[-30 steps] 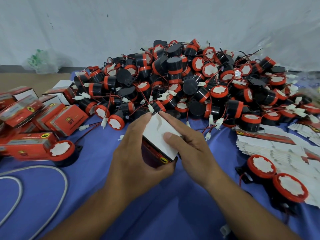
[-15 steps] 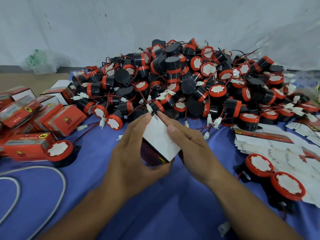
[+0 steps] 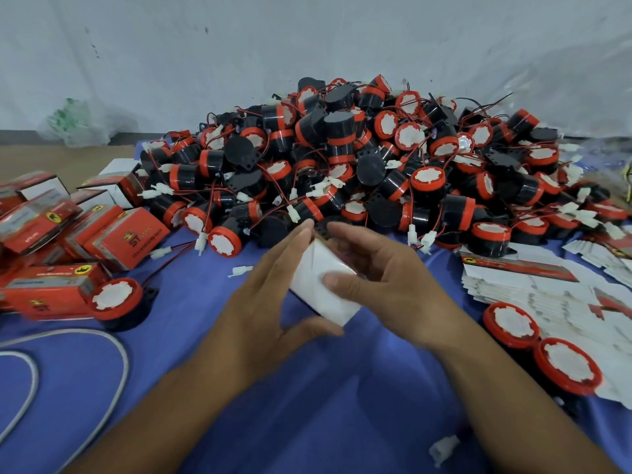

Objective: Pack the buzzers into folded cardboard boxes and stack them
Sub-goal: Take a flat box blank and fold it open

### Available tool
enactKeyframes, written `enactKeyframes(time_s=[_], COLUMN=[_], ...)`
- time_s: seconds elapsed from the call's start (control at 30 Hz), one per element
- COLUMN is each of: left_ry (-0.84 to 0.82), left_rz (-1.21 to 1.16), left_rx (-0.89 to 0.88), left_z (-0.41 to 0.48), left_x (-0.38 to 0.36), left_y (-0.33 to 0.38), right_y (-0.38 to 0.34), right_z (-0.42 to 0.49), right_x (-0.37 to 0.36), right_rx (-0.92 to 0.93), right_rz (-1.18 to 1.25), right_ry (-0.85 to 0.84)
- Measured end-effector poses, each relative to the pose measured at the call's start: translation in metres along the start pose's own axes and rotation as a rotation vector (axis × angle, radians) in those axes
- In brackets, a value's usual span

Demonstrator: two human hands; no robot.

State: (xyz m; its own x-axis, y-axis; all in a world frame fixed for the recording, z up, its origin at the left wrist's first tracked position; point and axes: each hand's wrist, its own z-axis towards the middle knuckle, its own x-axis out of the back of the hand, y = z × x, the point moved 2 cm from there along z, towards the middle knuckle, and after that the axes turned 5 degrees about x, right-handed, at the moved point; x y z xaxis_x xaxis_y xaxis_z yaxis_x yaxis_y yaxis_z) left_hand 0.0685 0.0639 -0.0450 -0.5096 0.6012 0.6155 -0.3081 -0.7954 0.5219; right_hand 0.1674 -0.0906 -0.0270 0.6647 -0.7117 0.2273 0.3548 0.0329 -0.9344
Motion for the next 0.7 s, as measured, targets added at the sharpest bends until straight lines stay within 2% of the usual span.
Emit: enactKeyframes(time_s=[0.07,0.2,0.3,0.43,0.57,0.63,0.7], left_ry=[-0.036,-0.137,-0.168,-0.077,-0.107,-0.120,-0.154], left_rz=[0.012,0.224,0.430,0.627,0.718,0.696,0.570], left_rx=[-0.045,-0.140,-0.190,-0.209,-0.117,-0.013,0.084], left_z=[0.001,0.001,0.002,0.007,0.010,0.010,0.006], left_x=[0.002,0.010,0.014,0.011,0.006,0.006,0.005], left_y=[-0.008,-0.031,-0.042,-0.040,-0.035,-0.034,-0.033], right_y=[-0.004,0.000,0.006,0.007,0.008,0.008,0.010], right_z=[-0.001,0.000,0.001,0.006,0.008,0.007,0.007], right_x=[0.000,-0.014,-0.017,-0.007,-0.007,-0.007,-0.005], right_rx=[0.119,0.378,0.414,0.349,0.174,0.099,0.009], right_rz=[-0.255,-0.700,-0.915,-1.136,-1.274,-1.286,-1.263], right_ry=[-0.045,-0.134,-0.191,-0.154,-0.127,-0.082,-0.078])
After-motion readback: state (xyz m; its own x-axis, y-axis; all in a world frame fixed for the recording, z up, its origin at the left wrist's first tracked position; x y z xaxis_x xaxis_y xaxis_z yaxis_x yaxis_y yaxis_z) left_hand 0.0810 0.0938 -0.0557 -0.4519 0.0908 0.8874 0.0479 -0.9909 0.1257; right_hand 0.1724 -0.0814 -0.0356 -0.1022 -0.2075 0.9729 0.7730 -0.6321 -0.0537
